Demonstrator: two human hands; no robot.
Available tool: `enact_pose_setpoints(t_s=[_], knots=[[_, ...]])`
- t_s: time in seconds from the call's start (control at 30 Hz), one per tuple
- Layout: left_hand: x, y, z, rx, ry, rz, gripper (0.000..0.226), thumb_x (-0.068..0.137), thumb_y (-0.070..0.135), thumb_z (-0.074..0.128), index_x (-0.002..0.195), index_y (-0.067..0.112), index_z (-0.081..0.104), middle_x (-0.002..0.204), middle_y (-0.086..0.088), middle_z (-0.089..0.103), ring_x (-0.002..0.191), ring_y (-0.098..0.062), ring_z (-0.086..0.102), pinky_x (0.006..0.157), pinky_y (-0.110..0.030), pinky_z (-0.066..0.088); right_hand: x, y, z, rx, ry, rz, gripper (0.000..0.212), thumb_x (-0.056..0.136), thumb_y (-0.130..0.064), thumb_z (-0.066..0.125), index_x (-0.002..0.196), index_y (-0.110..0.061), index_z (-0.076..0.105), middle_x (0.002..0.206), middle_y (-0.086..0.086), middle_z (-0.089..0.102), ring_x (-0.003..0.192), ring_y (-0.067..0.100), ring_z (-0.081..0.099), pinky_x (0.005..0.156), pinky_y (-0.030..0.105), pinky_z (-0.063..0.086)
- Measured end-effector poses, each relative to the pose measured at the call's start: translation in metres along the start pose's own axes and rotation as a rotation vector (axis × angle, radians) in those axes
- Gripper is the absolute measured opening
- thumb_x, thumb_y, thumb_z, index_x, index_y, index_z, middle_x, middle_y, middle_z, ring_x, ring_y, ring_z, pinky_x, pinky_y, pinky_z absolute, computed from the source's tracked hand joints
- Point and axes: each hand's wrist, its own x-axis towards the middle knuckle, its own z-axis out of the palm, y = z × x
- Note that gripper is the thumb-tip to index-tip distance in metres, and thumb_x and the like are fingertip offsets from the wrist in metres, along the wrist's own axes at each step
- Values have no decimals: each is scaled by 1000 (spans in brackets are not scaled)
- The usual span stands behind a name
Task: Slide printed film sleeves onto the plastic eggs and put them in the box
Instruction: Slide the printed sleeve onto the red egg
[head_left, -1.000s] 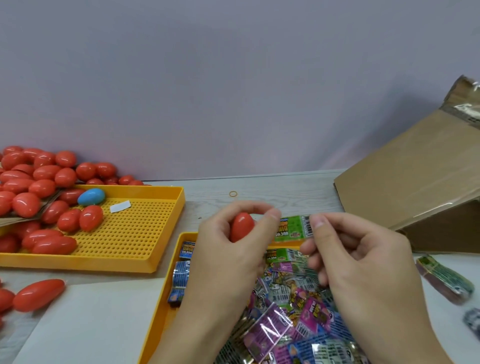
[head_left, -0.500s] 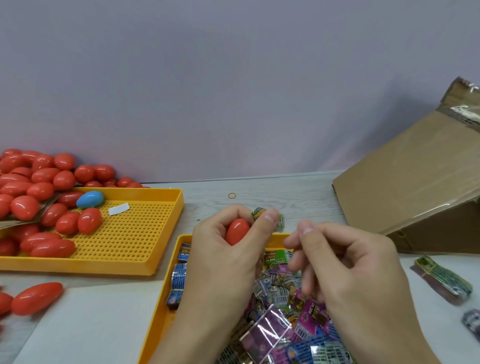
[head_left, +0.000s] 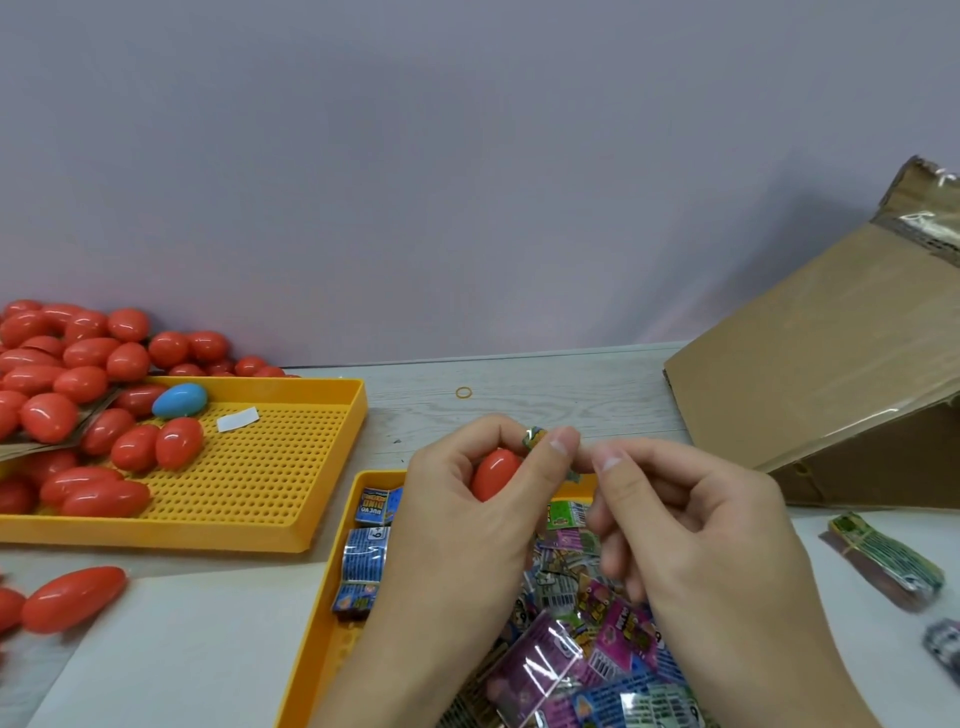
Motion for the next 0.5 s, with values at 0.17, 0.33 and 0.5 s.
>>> enact_pose_setpoints(t_s=[0.17, 0.33, 0.5], knots=[[0, 2, 0, 8, -5, 6, 48, 74, 55, 73, 63, 11, 57, 51, 0, 44, 47, -14, 41, 47, -32, 42, -2, -1, 0, -52, -37, -15, 35, 67, -56, 55, 71, -28, 77, 55, 5, 61, 42, 6, 48, 41, 21, 39], [-1, 5, 2, 72, -17, 27, 57, 71, 58, 68, 63, 4, 51, 51, -3, 41, 46, -14, 40, 46, -29, 40, -1, -5, 0, 69, -40, 6, 28, 71, -48, 58, 61, -28, 75, 41, -5, 49, 38, 2, 42, 42, 15, 35], [-1, 3, 1, 122, -62, 18, 55, 69, 64, 67, 62, 11, 57, 50, 3, 41, 47, -12, 40, 48, -30, 38, 0, -4, 0, 83, 58, -72, 22, 63, -47, 73, 76, -30, 79, 43, -10, 50, 38, 4, 43, 40, 10, 33]])
